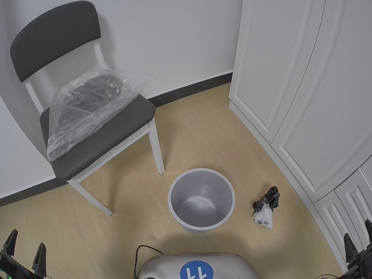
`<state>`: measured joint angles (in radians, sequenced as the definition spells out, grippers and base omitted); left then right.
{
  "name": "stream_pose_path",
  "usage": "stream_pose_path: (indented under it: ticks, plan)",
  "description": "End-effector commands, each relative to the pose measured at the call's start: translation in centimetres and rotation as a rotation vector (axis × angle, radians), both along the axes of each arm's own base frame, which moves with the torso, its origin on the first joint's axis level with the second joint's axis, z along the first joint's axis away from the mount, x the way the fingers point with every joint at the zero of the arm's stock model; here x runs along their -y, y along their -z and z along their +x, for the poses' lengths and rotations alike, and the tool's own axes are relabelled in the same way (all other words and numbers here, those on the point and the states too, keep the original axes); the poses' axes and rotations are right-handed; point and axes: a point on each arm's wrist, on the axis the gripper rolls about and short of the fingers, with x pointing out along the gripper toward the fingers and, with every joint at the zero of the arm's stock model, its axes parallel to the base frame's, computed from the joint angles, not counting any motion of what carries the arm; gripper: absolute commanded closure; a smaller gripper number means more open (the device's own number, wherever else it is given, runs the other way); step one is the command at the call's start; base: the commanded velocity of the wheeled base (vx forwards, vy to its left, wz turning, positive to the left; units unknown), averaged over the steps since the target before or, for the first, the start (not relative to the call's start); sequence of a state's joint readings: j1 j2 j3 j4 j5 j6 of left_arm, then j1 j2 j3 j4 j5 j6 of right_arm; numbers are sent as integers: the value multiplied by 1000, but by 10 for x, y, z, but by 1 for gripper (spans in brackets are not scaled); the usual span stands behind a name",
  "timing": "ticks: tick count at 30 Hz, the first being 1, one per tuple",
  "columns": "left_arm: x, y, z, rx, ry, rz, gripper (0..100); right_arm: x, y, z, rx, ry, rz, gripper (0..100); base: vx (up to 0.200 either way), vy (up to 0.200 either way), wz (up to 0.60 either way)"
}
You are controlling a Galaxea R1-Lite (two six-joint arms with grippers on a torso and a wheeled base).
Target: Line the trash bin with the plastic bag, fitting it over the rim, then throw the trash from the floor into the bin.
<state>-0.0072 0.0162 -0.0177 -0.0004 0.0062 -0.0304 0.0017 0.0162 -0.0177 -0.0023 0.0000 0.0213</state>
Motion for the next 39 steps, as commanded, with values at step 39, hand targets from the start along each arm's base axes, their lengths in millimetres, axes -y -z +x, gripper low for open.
stream_pose_path:
  ticks: [39]
  plan:
    - [-8,-77,162,-253,-66,374,0,-35,-153,203,204,55,168,0,0,0,0]
